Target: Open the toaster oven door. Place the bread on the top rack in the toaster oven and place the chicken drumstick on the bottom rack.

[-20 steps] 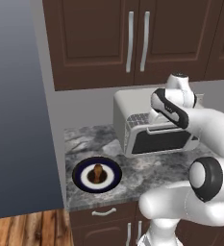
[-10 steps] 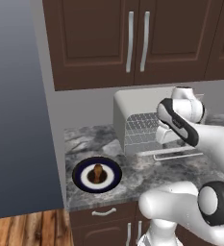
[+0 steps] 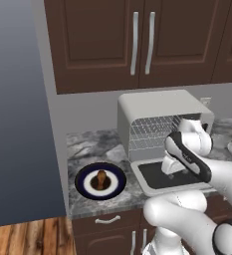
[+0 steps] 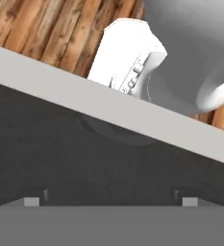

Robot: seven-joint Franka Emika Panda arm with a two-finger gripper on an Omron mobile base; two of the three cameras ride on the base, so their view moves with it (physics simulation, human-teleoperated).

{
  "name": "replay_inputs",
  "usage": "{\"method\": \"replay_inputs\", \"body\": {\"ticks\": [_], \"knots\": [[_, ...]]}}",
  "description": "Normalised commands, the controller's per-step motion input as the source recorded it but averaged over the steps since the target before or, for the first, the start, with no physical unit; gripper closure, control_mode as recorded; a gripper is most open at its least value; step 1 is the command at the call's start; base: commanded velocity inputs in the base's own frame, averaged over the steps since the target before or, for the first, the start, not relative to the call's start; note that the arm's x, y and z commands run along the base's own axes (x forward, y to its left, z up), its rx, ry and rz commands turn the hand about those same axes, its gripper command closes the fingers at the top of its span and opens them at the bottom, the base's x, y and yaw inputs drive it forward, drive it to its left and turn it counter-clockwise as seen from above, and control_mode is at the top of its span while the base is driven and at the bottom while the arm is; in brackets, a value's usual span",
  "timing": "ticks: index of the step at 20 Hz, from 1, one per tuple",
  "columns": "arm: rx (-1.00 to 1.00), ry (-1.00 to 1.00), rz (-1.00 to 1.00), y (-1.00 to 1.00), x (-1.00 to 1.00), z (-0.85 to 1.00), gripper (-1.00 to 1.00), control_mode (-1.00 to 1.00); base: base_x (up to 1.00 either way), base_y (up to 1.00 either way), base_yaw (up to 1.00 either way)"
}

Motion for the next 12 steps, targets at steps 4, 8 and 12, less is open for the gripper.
{"method": "replay_inputs", "body": {"ticks": [4, 8, 12], "knots": [[0.0, 0.0, 0.0, -0.01, 0.0, -0.59, -1.0, -1.0, 0.0, 0.0, 0.0], [0.0, -0.16, 0.0, 0.0, -0.03, 0.64, -1.0, -1.0, 0.0, 0.0, 0.0], [0.08, -0.28, 0.01, -0.07, 0.0, 0.78, -1.0, -1.0, 0.0, 0.0, 0.0]]}}
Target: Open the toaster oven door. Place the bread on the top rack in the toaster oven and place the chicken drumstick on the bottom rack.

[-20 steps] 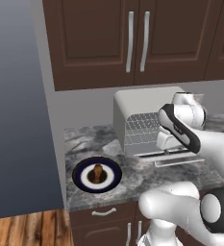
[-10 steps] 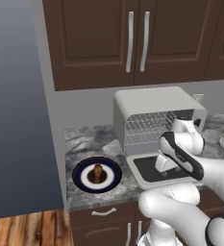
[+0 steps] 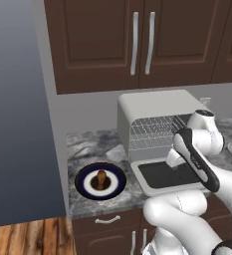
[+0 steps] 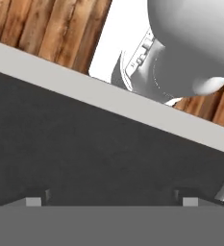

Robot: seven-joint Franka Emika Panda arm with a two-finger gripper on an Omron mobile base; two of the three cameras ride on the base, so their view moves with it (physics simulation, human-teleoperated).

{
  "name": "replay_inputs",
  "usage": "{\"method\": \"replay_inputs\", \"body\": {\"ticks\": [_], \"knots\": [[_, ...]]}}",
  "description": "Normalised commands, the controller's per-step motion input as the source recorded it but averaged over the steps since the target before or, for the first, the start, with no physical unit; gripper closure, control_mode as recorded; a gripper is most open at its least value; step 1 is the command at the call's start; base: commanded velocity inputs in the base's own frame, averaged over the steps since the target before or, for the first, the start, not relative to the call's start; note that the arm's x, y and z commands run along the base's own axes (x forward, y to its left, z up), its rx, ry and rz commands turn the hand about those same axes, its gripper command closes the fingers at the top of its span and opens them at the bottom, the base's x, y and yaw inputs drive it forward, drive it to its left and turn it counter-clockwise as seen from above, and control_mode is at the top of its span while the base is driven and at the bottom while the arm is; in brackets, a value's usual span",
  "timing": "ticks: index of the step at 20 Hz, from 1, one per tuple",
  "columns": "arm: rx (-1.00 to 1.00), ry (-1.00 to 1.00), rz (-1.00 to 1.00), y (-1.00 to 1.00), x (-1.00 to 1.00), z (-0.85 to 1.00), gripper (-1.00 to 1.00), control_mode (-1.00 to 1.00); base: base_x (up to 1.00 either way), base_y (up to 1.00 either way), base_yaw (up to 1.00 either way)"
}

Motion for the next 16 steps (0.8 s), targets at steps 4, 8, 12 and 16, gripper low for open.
{"method": "replay_inputs", "body": {"ticks": [4, 8, 12, 16], "knots": [[0.12, -0.39, 0.02, -0.1, 0.06, 0.38, -1.0, -1.0, 0.0, 0.0, 0.0], [0.14, -0.26, 0.0, -0.01, 0.31, 0.4, -1.0, -1.0, 0.0, 0.0, 0.0], [0.19, -0.11, 0.0, 0.0, 0.65, 0.18, -1.0, -1.0, 0.0, 0.0, 0.0], [0.16, -0.11, 0.0, 0.0, 0.47, 0.1, -1.0, -1.0, 0.0, 0.0, 0.0]]}}
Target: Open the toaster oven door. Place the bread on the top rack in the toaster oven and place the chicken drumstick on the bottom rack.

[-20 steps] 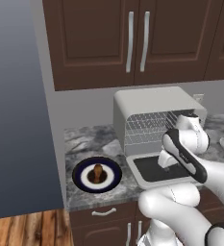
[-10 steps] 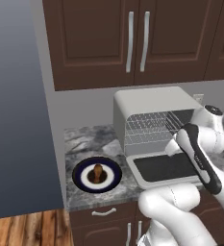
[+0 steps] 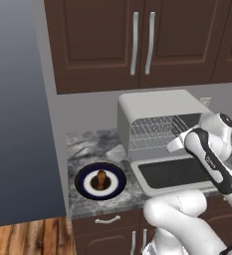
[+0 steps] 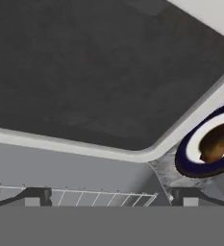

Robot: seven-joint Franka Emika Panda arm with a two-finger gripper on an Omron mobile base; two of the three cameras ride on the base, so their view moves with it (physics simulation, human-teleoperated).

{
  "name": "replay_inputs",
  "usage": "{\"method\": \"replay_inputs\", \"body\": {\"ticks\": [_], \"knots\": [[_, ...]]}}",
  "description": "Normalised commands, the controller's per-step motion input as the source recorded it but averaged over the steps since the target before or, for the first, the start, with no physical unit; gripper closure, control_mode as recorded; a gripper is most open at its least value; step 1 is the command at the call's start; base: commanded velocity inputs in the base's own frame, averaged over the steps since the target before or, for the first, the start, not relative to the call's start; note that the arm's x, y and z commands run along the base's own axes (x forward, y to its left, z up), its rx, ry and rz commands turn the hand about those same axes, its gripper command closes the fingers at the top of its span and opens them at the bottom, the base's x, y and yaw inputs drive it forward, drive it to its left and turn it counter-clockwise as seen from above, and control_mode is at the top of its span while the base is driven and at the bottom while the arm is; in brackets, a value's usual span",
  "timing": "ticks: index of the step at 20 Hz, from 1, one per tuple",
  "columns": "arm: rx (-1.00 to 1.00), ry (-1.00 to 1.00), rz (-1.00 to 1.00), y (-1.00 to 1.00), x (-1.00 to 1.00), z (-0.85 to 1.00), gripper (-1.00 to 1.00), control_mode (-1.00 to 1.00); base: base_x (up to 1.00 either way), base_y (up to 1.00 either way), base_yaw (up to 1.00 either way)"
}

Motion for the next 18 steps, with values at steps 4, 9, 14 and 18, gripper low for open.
{"method": "replay_inputs", "body": {"ticks": [4, 9, 14, 18], "knots": [[0.09, -0.23, 0.0, 0.0, 0.25, 0.25, -1.0, -1.0, 0.0, 0.0, 0.0], [0.0, -0.22, 0.0, 0.05, 0.19, -0.08, -1.0, -1.0, 0.0, 0.0, 0.0], [0.0, -0.23, 0.0, 0.04, 0.15, 0.0, -1.0, -1.0, 0.0, 0.0, 0.0], [0.0, -0.12, 0.0, 0.0, 0.04, 0.03, -1.0, -1.0, 0.0, 0.0, 0.0]]}}
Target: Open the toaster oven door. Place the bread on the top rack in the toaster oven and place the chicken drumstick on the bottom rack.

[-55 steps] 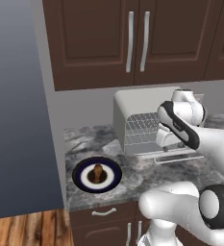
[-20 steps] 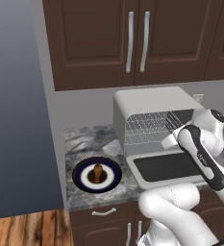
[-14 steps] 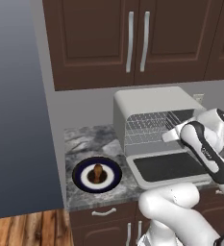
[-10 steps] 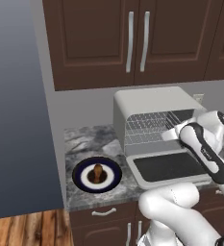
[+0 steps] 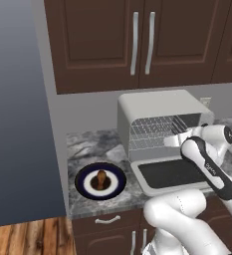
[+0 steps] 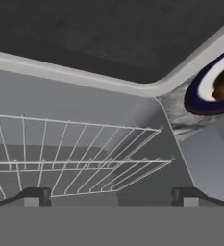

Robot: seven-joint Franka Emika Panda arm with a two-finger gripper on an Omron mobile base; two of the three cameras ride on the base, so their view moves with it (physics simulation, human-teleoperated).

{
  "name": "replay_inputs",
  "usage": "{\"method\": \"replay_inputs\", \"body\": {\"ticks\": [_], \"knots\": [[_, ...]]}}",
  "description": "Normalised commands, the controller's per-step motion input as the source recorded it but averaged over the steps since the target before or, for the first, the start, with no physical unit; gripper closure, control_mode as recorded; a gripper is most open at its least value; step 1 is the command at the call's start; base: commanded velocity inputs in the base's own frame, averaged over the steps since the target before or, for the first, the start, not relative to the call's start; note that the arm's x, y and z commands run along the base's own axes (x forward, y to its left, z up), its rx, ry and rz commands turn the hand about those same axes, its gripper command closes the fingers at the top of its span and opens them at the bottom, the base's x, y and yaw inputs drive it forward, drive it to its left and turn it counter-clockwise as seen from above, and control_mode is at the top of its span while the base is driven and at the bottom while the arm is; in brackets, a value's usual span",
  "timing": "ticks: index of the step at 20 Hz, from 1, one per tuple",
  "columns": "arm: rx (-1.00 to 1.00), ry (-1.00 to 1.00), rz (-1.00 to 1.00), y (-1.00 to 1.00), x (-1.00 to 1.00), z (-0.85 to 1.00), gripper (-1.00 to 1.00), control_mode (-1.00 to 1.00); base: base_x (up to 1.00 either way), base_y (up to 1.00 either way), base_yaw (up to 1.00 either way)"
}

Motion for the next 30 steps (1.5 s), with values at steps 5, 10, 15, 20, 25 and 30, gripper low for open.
{"method": "replay_inputs", "body": {"ticks": [5, 10, 15, 20, 25, 30], "knots": [[0.02, -0.02, 0.0, 0.0, 0.29, 0.05, -1.0, -1.0, 0.0, 0.0, 0.0], [0.05, 0.0, 0.0, -0.16, 0.25, 0.18, -1.0, -1.0, 0.0, 0.0, 0.0], [0.02, 0.0, 0.0, -0.1, 0.5, -0.14, -1.0, -1.0, 0.0, 0.0, 0.0], [0.0, 0.02, 0.0, -0.03, 0.29, -0.38, -1.0, -1.0, 0.0, 0.0, 0.0], [0.0, 0.0, 0.0, -0.01, 0.24, -0.03, -1.0, -1.0, 0.0, 0.0, 0.0], [0.0, 0.0, 0.0, 0.0, 0.46, 0.0, -1.0, -1.0, 0.0, 0.0, 0.0]]}}
